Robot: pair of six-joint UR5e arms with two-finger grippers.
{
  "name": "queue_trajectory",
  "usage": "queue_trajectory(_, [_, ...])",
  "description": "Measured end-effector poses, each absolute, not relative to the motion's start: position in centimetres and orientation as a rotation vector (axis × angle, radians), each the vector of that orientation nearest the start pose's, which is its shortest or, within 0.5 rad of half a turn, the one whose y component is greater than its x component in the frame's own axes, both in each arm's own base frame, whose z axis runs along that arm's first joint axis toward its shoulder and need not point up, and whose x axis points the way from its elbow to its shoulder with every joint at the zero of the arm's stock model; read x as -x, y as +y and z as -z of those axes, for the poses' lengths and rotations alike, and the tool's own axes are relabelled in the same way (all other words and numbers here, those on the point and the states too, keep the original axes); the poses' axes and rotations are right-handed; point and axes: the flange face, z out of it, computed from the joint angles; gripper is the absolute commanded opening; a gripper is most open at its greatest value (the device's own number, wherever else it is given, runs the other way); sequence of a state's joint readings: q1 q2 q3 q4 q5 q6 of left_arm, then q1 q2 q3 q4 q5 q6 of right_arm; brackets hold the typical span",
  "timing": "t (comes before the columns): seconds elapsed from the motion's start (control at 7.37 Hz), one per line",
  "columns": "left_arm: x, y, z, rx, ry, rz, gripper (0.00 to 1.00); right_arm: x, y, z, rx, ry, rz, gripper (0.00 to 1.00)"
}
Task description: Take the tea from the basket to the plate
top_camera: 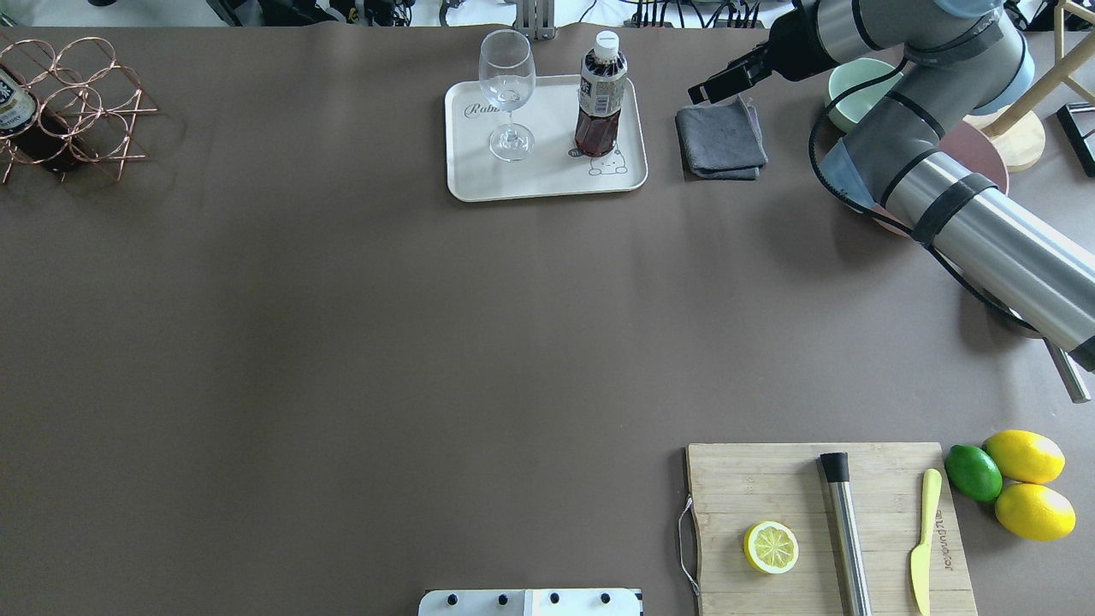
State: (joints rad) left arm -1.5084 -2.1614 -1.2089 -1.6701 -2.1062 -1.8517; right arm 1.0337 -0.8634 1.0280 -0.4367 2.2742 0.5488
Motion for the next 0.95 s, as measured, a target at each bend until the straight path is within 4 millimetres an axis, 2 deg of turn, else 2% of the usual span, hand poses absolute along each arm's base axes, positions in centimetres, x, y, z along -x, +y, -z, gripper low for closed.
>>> queue_trajectory(0.14, [4.1,-74.4,-47.4,0.279,0.645,1.641,0.96,32.9,-69.3,-34.7,-0.664,-1.128,0.431,1.0])
queue_trajectory(0.41, [5.6,-73.3,-46.2,0.281,0.689,1.613,0.96,31.1,-68.7,-35.3,-0.585,-1.048,0.474,1.0])
queue_trajectory(0.68, [5.5,-68.7,-45.5,0.311,0.749,1.411,0.96,29.1,-68.2,-37.2,-0.575,-1.008,0.504,1.0])
queue_trajectory(0.95, [5.5,-62.3,-46.9,0.259,0.755,1.143,0.96,27.0,-67.5,-39.0,-0.558,-0.963,0.548,1.0])
